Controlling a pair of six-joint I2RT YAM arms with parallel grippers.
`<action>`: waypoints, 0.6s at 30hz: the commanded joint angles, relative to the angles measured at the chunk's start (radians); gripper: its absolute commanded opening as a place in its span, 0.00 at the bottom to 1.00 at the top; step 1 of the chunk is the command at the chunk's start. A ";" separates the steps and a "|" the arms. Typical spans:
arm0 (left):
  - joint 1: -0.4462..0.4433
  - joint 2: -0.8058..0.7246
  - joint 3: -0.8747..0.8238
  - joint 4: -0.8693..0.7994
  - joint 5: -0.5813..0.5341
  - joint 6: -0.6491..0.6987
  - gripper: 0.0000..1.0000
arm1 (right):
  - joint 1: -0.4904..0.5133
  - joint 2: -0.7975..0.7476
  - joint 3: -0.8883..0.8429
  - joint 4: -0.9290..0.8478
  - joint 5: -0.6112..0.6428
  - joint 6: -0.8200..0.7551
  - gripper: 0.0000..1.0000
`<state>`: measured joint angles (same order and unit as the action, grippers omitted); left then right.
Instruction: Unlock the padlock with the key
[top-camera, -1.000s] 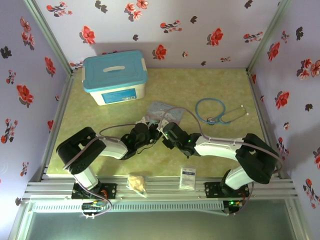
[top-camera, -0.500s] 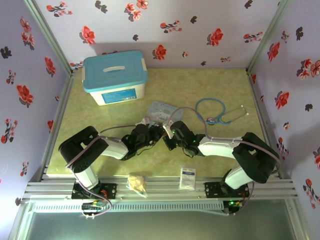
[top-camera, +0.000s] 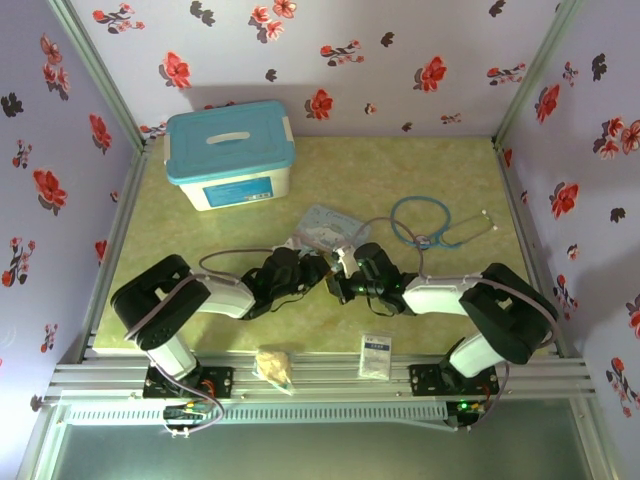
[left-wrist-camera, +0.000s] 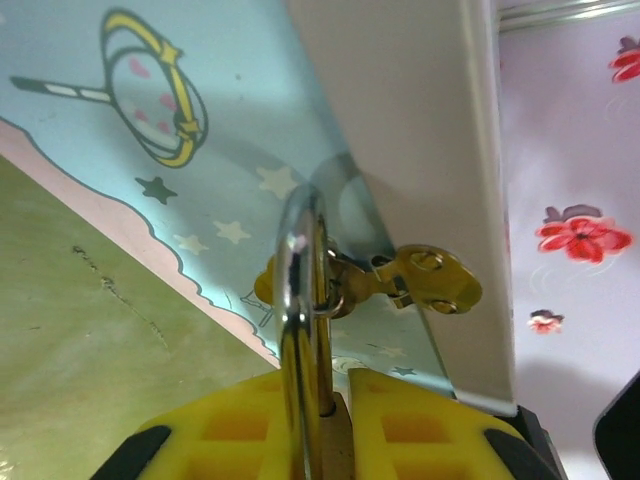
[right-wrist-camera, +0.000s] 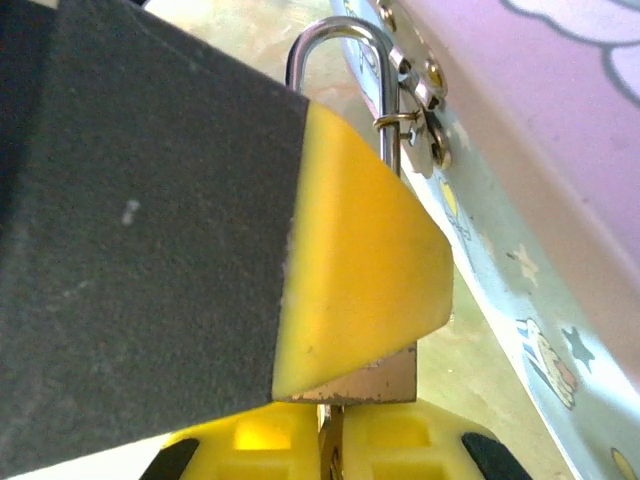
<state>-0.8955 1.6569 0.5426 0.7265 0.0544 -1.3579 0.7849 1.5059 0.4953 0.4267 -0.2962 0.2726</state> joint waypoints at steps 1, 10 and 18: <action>0.008 -0.048 0.047 -0.132 -0.019 0.115 0.15 | -0.009 0.002 -0.017 0.113 -0.056 0.059 0.10; 0.018 -0.023 0.067 -0.189 -0.020 0.174 0.20 | -0.029 0.021 -0.040 0.185 -0.085 0.100 0.10; 0.026 0.003 0.082 -0.227 -0.021 0.210 0.20 | -0.027 0.035 -0.038 0.177 -0.089 0.101 0.12</action>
<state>-0.8841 1.6447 0.5987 0.5571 0.0544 -1.2037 0.7654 1.5494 0.4561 0.5488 -0.3710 0.3531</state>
